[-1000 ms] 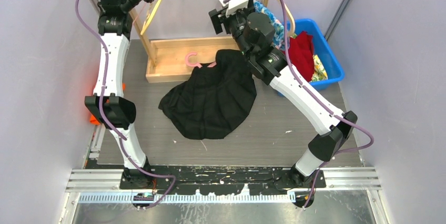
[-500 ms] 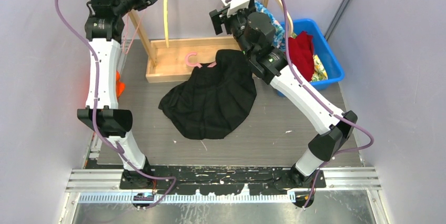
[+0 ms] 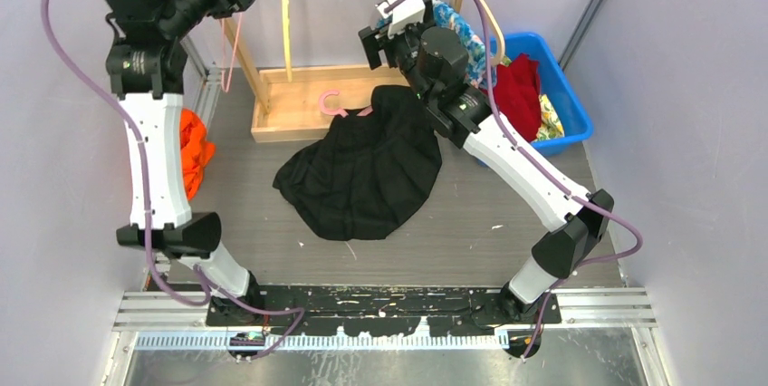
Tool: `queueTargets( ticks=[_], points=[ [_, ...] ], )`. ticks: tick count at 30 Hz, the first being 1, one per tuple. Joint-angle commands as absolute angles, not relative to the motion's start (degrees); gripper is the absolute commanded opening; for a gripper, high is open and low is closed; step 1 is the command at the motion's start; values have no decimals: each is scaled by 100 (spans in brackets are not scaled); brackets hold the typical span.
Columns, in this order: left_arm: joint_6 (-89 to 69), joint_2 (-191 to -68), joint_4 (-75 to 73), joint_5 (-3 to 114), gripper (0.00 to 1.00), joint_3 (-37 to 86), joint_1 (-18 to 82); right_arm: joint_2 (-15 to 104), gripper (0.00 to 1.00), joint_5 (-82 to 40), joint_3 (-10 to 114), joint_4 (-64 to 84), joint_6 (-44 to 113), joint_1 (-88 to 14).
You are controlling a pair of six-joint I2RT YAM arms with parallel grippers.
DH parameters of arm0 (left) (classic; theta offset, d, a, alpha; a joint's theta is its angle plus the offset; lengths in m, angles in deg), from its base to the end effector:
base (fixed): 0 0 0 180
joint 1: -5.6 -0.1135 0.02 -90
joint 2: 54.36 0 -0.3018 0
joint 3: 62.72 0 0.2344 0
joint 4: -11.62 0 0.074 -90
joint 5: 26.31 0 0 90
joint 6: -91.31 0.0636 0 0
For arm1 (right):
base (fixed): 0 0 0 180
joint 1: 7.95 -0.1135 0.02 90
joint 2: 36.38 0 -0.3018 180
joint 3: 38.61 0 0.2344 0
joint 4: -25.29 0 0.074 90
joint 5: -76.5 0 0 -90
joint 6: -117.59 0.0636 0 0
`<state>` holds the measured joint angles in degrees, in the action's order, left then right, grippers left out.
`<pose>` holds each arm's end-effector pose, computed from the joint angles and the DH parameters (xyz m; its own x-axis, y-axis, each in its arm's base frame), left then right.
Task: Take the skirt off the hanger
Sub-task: Place the hanger at the clothesline.
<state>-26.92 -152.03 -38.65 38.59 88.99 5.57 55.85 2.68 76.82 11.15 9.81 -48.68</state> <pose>0.3292 -0.0268 0.6110 -0.1421 -0.4284 -0.8923 0.4036 0.7981 -0.4474 0.3000 0.2349 0.5287 0.2413 -0.1792 -0.9538 -0.3617 0.8954 -0.2598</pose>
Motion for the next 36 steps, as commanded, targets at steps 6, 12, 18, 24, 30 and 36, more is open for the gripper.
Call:
queueTargets(
  ticks=[6, 12, 18, 24, 30, 36],
  points=[
    [-2815, -13842, -3471, 2787, 48, 7558, 1659, 5115, 87, 328, 7401, 1370, 992, -4810],
    [-2954, -13528, -3158, 2741, 45, 6222, 2220, 5038, 87, 371, 7300, 1388, 991, -4766],
    [-2710, -13641, -2852, 3594, 42, 4457, 2235, 4944, 87, 388, 7166, 1402, 1009, -4721],
    [-2195, -13823, -2943, 4394, 41, 3480, 2518, 4895, 87, 373, 7018, 1438, 1065, -4553],
    [-2344, -14300, -2350, 4900, 41, 2928, 2556, 4914, 87, 320, 6957, 1424, 1177, -4416],
    [-2250, -14774, -2164, 5149, 39, 2741, 2884, 4855, 87, 288, 6877, 1406, 1221, -4286]
  ],
)
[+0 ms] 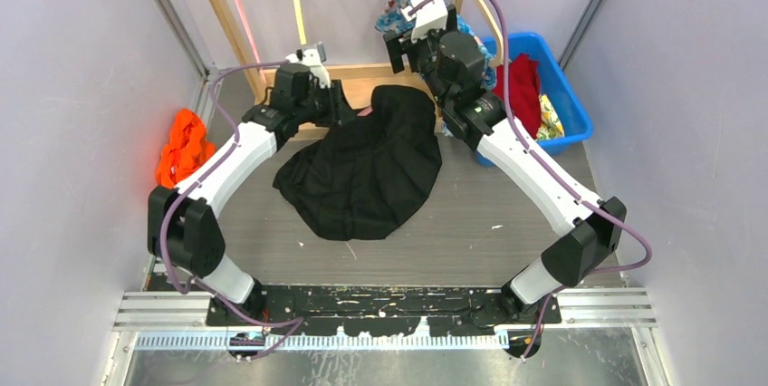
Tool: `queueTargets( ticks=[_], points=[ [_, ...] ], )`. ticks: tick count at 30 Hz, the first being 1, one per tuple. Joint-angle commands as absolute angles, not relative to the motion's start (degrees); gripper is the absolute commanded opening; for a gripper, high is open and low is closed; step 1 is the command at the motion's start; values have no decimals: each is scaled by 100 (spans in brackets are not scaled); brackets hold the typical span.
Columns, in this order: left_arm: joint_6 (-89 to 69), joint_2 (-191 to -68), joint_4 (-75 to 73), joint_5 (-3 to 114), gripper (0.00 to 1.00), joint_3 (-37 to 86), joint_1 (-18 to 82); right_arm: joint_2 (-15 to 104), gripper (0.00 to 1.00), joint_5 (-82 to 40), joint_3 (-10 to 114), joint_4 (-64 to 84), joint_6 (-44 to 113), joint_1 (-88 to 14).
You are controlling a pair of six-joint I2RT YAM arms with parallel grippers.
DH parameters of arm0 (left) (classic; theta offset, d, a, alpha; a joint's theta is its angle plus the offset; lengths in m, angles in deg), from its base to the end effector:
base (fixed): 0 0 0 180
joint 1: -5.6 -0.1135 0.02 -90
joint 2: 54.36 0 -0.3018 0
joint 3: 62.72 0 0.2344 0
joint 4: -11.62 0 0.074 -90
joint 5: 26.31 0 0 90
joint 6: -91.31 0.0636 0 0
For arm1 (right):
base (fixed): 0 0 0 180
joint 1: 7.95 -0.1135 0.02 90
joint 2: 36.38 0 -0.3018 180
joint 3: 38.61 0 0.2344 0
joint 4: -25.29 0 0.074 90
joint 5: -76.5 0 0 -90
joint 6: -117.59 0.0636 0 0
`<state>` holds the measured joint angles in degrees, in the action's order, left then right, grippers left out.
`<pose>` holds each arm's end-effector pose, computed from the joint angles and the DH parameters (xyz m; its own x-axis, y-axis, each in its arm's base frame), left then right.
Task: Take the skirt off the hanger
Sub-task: Place the hanger at the clothesline.
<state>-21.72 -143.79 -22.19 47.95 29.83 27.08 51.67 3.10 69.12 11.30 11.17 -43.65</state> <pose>0.3355 -0.1506 0.3590 -0.6599 -0.1450 -0.7372 0.3383 0.8188 -0.4638 0.3068 0.1981 0.5074 0.1701 -0.2114 -0.9625 -0.2922 0.9220 -0.2541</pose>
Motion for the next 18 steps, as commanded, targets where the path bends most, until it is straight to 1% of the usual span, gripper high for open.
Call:
queueTargets(
  ticks=[1, 7, 12, 15, 18],
  points=[
    [-2214, -14793, -2172, 5199, 39, 2710, 2997, 4853, 87, 293, 6869, 1414, 1225, -4272],
    [-1700, -14652, -2655, 5964, 38, 2678, 3835, 4797, 87, 273, 6780, 1432, 1247, -4242],
    [-1338, -14268, -3100, 6908, 40, 2633, 4516, 4700, 87, 289, 6652, 1433, 1264, -4247],
    [-1287, -14311, -3252, 7223, 43, 2655, 4580, 4656, 87, 309, 6569, 1441, 1280, -4243],
    [-1245, -14496, -3279, 7359, 44, 2718, 4585, 4633, 87, 285, 6543, 1425, 1315, -4232]
  ],
)
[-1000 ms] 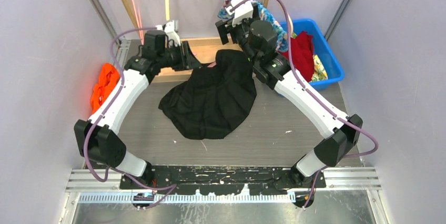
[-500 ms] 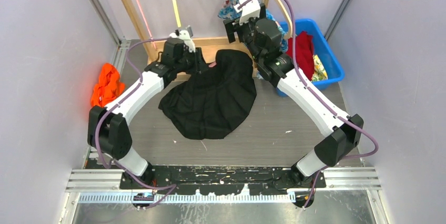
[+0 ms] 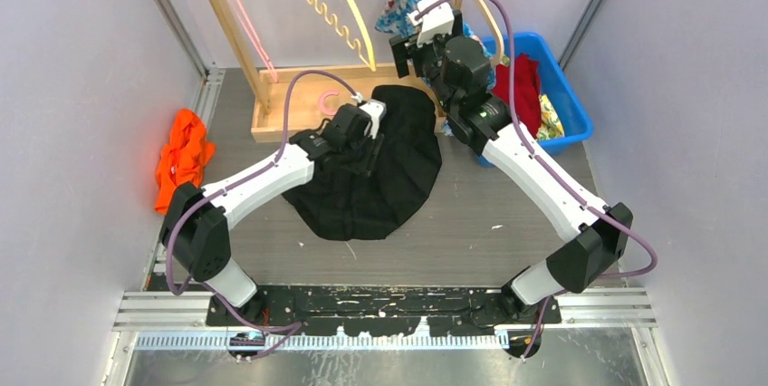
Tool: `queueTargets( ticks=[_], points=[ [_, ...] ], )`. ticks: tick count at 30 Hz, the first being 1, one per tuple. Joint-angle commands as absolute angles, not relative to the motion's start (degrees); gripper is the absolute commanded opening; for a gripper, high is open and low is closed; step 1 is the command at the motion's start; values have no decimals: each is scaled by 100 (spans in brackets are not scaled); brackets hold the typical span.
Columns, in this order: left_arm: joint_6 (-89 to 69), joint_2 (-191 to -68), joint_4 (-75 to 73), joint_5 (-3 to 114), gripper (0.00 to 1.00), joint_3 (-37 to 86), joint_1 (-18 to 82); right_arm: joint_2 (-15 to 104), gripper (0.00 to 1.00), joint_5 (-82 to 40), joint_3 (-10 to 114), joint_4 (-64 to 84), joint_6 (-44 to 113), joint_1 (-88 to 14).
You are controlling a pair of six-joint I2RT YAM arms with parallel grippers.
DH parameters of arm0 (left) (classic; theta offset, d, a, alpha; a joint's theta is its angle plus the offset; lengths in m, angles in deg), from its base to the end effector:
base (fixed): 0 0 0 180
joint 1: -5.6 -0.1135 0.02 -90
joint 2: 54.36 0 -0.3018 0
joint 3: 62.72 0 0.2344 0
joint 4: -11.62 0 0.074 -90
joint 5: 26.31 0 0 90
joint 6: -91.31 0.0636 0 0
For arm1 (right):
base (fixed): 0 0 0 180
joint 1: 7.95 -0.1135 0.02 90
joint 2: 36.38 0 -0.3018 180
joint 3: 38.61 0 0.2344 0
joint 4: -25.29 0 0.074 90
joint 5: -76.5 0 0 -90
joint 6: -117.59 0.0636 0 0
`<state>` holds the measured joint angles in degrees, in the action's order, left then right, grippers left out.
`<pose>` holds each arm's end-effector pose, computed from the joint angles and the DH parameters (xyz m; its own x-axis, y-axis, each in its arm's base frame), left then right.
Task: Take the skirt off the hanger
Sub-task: Place the hanger at the clothesline, then pick up the hanger at the center of the board.
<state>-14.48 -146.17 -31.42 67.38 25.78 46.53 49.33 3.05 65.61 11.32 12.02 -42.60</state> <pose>0.2735 -0.2317 0.3021 -0.6948 0.2431 -0.6769 0.4481 0.8825 -0.1430 0.3017 0.1865 0.4996 0.1463 -0.2116 -0.9663 -0.2825 0.9272 -0.2459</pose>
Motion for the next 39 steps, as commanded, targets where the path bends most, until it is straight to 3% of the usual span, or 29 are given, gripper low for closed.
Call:
queueTargets(
  ticks=[1, 8, 21, 39],
  points=[
    [-1233, -14546, -3277, 7362, 44, 2732, 4586, 4619, 87, 277, 6541, 1416, 1317, -4231],
    [-1548, -14603, -2883, 7475, 49, 2355, 4454, 4545, 90, 293, 6430, 1439, 1298, -4190],
    [-1754, -15650, -2260, 6772, 47, 3477, 3051, 4510, 90, 255, 6296, 1439, 1402, -3960],
    [-1724, -17025, -1782, 5734, 47, 4895, 2423, 4609, 90, 215, 6299, 1328, 1509, -3705]
  ],
)
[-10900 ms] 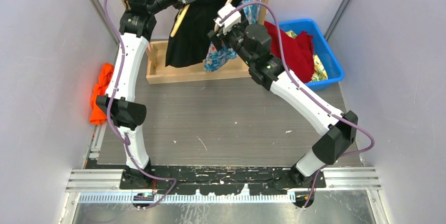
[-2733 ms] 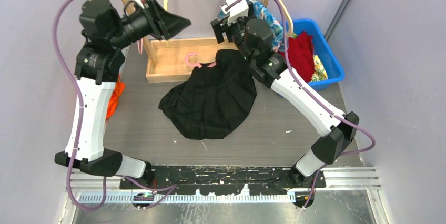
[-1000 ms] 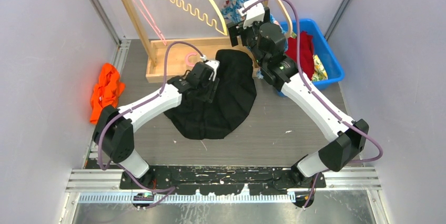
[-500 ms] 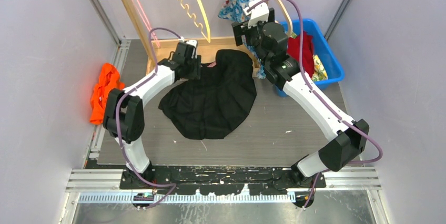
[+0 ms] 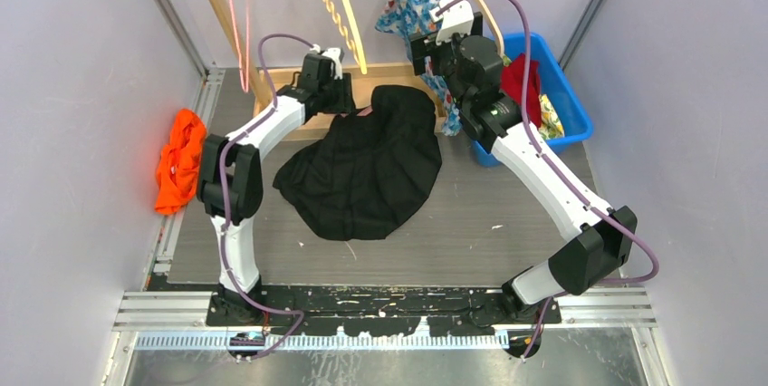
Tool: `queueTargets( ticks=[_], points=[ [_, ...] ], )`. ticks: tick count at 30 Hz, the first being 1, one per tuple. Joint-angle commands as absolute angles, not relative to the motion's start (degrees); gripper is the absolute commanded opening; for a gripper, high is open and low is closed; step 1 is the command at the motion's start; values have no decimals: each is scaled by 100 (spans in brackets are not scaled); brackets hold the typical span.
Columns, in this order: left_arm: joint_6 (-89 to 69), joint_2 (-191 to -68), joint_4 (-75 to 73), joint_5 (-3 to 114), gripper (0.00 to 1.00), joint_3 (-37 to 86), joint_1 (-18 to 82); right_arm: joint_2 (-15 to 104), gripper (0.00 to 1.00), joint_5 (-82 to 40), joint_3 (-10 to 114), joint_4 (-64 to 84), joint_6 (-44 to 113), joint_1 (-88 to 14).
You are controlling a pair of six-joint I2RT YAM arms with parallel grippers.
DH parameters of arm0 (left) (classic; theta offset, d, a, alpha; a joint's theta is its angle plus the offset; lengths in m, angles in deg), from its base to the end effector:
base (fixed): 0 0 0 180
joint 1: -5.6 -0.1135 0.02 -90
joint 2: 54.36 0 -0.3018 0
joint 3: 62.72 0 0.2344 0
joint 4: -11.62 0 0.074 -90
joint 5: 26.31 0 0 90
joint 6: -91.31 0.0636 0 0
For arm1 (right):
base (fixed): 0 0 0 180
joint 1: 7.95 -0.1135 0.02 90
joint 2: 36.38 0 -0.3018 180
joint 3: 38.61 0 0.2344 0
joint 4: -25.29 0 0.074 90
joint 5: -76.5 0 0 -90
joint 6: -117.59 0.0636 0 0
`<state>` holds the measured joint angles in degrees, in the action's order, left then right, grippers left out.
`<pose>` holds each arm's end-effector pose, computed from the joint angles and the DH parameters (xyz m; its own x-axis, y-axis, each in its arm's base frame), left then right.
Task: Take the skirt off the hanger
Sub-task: Pick up the hanger at the center of the board.
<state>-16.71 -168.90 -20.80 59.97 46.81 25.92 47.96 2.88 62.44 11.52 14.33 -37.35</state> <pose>0.4562 -0.1733 0.2840 -0.6642 -0.0832 -0.7429 0.1992 0.9382 -0.2832 0.3134 0.1560 0.4882 0.0952 -0.1989 -0.9754 -0.2094 0.9539 -0.2150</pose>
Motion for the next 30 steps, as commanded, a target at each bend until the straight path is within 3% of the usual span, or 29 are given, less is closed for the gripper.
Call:
queueTargets(
  ticks=[1, 15, 30],
  points=[
    [-1722, -17024, -1825, 5716, 47, 4885, 2411, 4625, 90, 214, 6316, 1327, 1509, -3704],
    [-1941, -16682, -1575, 5130, 47, 3911, 2314, 4731, 90, 183, 6404, 1303, 1599, -3660],
    [-1784, -17342, -1428, 4888, 48, 3979, 2585, 4781, 90, 162, 6511, 1187, 1582, -3655]
  ],
)
